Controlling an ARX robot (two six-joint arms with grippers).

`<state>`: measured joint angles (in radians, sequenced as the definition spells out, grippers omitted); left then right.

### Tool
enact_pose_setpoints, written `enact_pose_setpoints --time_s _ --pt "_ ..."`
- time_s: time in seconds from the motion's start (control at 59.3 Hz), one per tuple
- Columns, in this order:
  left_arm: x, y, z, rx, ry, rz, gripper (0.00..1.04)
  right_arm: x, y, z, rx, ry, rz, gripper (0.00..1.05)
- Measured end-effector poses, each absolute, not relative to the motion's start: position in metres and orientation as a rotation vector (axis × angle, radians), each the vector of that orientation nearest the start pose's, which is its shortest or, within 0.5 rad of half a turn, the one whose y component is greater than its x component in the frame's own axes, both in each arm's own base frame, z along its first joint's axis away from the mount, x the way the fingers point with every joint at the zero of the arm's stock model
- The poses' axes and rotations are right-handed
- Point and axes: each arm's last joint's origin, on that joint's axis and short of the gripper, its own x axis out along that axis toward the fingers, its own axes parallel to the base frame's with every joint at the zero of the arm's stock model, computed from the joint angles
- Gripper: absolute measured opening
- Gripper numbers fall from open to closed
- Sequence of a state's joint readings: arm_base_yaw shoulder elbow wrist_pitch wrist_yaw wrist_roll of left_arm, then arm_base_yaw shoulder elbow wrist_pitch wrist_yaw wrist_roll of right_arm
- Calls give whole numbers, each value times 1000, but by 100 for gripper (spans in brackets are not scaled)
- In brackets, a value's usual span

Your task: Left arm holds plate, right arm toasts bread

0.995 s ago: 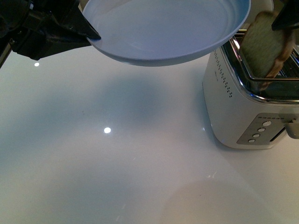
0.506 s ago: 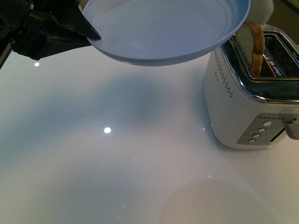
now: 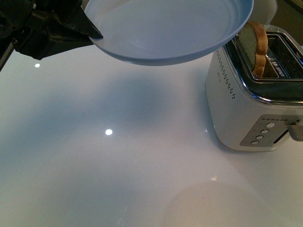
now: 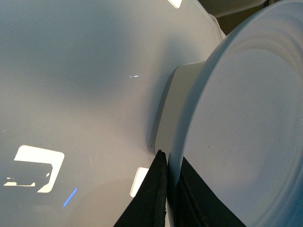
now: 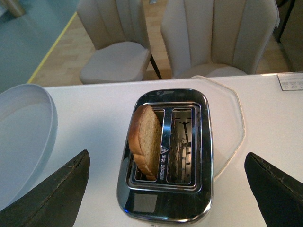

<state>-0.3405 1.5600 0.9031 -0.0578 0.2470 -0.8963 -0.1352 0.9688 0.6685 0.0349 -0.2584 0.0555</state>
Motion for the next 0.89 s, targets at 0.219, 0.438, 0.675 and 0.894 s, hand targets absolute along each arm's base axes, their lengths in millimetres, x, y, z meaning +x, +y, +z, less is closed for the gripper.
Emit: enact_pose_setpoints --time_s 0.219,0.438,0.675,0.894 --pt "299 -116 203 -791 918 -197 3 172 -16 248 11 -13 -3 50" --pt "298 -117 203 -787 916 -193 3 155 -4 216 7 10 -18 11" --pt "298 -117 203 -782 910 -185 3 140 -1 197 4 6 -3 2" --pt "298 -117 202 -780 910 -183 3 131 0 187 4 7 -3 2"
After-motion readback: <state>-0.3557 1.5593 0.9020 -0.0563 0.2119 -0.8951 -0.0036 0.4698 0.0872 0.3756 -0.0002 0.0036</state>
